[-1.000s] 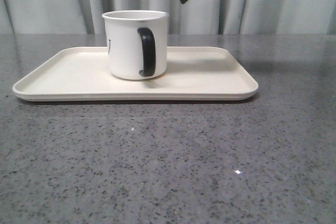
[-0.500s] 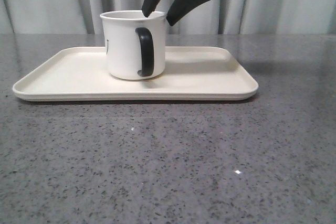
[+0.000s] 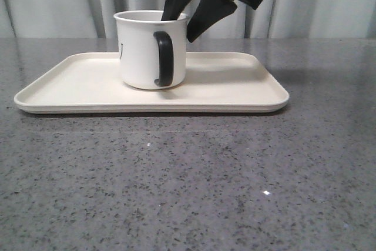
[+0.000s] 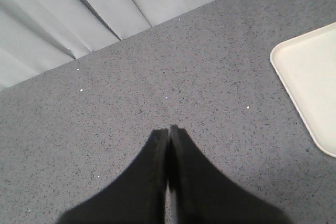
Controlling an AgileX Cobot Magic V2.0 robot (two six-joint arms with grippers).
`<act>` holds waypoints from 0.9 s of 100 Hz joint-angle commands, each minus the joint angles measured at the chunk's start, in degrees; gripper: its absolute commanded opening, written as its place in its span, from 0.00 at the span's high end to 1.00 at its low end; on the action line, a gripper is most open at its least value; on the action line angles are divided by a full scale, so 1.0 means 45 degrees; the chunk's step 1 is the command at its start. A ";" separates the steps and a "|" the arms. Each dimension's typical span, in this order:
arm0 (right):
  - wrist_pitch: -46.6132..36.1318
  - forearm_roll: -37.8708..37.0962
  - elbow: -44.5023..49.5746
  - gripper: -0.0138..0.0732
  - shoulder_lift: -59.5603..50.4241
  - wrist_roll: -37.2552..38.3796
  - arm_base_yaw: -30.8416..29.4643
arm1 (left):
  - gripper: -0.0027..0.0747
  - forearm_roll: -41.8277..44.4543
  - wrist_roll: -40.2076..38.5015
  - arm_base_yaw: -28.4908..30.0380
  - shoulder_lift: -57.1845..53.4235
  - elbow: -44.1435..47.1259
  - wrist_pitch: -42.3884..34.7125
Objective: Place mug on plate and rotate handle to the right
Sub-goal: 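Lower the open right gripper into the mug and grip its rim, then lift the mug with the right gripper and turn it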
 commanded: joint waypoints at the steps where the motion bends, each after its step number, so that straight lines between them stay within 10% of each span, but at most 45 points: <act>1: -0.0244 0.0200 -0.0327 0.58 -0.0580 0.0001 -0.0009 | 0.99 0.0420 -0.0131 -0.0048 -0.0040 -0.0259 -0.0252; 23: -0.0371 0.0070 -0.0327 0.98 -0.0594 -0.0299 -0.0022 | 0.99 0.0420 -0.0131 -0.0048 -0.0040 -0.0259 -0.0252; 90: 0.3599 -0.0854 -0.5866 0.97 -0.0605 -0.4609 -0.0616 | 0.99 0.0420 -0.0131 -0.0048 -0.0040 -0.0259 -0.0252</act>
